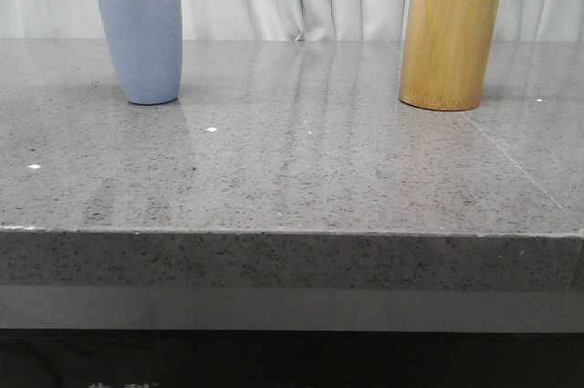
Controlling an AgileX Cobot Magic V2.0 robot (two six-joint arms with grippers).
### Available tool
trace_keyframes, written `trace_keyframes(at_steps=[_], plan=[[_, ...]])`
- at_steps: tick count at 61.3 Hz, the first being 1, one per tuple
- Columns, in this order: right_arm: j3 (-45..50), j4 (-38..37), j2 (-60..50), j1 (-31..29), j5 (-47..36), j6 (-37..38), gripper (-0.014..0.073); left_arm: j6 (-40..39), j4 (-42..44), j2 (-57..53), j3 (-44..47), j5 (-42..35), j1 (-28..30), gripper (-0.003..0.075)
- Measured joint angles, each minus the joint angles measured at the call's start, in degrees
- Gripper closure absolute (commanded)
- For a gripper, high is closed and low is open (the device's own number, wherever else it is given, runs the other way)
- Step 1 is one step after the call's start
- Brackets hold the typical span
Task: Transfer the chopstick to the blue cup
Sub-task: 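Reach the left gripper down to the light blue cup and grasp its rim, then lift the blue cup with the left gripper and carry it toward the bamboo cup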
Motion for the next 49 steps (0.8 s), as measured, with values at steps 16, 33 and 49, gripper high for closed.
trace_keyframes(at_steps=[16, 33, 49], plan=[[0.0, 0.0, 0.0, 0.0, 0.0, 0.0, 0.0127, 0.0, 0.0, 2.7, -1.4, 1.3, 0.0, 0.0449], [0.0, 0.0, 0.0, 0.0, 0.0, 0.0, 0.0127, 0.0, 0.0, 2.7, -1.7, 1.4, 0.0, 0.0675], [0.0, 0.0, 0.0, 0.0, 0.0, 0.0, 0.0127, 0.0, -0.2, 2.7, -1.7, 1.4, -0.4, 0.0739]])
